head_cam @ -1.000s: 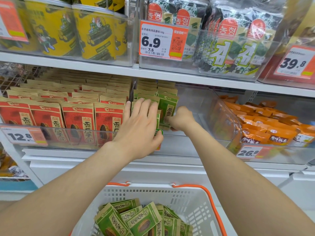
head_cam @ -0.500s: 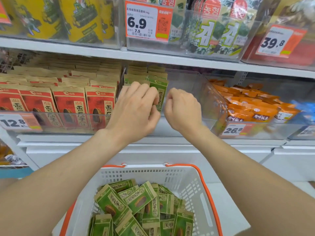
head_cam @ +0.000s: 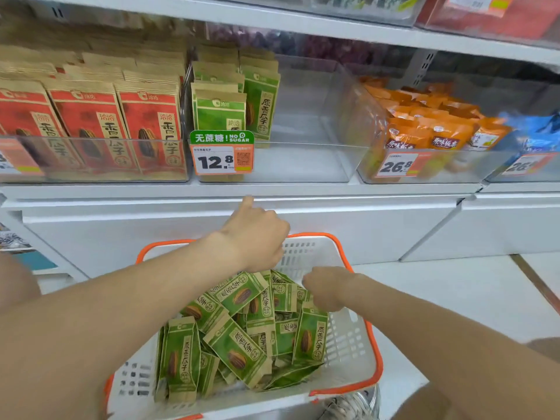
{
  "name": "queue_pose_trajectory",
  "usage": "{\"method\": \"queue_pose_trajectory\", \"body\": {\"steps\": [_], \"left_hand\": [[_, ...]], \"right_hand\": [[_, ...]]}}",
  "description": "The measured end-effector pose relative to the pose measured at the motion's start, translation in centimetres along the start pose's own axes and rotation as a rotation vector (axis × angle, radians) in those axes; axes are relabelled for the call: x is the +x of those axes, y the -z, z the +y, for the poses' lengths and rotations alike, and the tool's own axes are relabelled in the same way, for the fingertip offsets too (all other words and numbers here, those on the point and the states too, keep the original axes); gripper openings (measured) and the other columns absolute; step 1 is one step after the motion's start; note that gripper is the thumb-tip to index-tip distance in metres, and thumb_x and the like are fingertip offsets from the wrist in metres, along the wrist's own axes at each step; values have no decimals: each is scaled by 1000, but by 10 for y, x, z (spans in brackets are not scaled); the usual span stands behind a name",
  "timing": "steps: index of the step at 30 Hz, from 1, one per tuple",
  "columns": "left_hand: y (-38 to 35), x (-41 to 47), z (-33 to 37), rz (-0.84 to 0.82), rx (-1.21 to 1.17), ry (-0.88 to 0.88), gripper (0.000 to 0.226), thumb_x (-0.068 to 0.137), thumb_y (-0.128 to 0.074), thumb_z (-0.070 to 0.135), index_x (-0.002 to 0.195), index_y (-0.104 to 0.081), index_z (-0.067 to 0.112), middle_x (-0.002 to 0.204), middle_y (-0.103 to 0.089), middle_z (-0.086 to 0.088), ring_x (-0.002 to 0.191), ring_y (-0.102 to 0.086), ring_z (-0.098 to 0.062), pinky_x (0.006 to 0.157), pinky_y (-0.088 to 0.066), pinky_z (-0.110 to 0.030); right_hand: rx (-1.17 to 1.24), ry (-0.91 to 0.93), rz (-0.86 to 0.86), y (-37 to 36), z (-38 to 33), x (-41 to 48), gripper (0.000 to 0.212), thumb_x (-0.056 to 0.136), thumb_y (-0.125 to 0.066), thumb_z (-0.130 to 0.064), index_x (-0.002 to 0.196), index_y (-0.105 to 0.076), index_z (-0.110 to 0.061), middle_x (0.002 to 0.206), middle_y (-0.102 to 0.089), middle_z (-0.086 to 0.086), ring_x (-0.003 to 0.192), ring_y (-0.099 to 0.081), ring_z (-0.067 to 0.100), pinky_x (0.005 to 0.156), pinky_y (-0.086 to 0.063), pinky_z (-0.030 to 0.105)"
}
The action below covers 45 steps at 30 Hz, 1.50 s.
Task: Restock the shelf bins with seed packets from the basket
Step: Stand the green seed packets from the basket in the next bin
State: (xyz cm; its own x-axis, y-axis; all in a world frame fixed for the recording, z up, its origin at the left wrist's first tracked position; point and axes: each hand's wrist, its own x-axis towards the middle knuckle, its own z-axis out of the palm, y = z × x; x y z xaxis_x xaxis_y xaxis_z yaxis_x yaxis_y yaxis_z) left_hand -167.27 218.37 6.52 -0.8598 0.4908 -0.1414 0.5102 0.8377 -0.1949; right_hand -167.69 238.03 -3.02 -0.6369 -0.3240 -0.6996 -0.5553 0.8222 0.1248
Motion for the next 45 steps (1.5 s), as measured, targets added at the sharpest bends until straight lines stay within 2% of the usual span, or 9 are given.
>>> {"method": "queue_pose_trajectory", "body": {"steps": [3,7,11,15,22,30,37,42,45], "left_hand": [[-6,2,9,-136,2,-107,15,101,-44,28,95,-55,20,71,-39,3,76,-53,-27,107,-33,-50],[-15,3,17,-295,-61,-209,21,101,-45,28,106,-63,18,86,-58,-2,71,-55,-22,96,-49,-46],[-25,4,19,-417,-123,-218,26,101,-46,26,117,-65,18,104,-66,-5,87,-67,-27,78,-59,-43],[-34,6,17,-479,-128,-189,28,103,-46,20,124,-65,18,111,-66,-6,95,-67,-28,84,-60,-46],[-31,11,2,-561,-234,-81,28,104,-48,23,128,-59,14,111,-64,-8,90,-65,-24,68,-51,-34],[17,22,-37,55,-625,216,37,113,-39,30,83,-55,16,89,-63,-10,91,-63,-35,80,-49,-42],[70,13,-56,664,-877,491,43,113,-39,38,93,-64,9,93,-69,-13,90,-62,-37,79,-48,-48],[83,15,-60,900,-969,589,38,114,-40,32,82,-55,16,79,-60,-1,78,-56,-30,67,-27,-39],[88,16,-68,991,-880,525,38,115,-35,31,93,-60,13,87,-65,-5,83,-59,-30,72,-38,-43]], "right_hand": [[52,-32,-81,-51,0,21,74,97,-60,-8,161,-23,-13,151,-49,15,123,-61,36,93,-54,44],[48,-49,-71,-94,-9,36,113,93,-62,-6,161,27,-17,173,-6,18,155,-25,39,123,-28,54],[-21,-69,-27,-101,-14,39,102,92,-69,-12,165,2,-12,163,-27,26,138,-47,44,113,-42,52],[77,64,-44,-88,-17,41,34,93,-68,-10,125,-57,-13,118,-62,9,96,-63,25,85,-59,41],[536,257,268,-7,-16,17,24,99,-57,-12,88,-51,-32,76,-54,-10,71,-54,9,70,-40,32],[1001,223,874,91,0,-37,19,86,-64,-13,71,-55,-20,59,-51,-10,54,-45,9,53,-37,28],[1557,216,1142,155,-9,-75,34,92,-80,-27,119,-61,-19,87,-80,9,78,-77,33,64,-64,50],[1304,356,893,192,6,-90,21,104,-65,-29,111,-73,-11,89,-79,15,74,-75,22,61,-60,36],[967,388,1151,208,27,-84,24,103,-66,-34,120,-72,-18,99,-80,-1,88,-76,13,74,-62,39]]}}
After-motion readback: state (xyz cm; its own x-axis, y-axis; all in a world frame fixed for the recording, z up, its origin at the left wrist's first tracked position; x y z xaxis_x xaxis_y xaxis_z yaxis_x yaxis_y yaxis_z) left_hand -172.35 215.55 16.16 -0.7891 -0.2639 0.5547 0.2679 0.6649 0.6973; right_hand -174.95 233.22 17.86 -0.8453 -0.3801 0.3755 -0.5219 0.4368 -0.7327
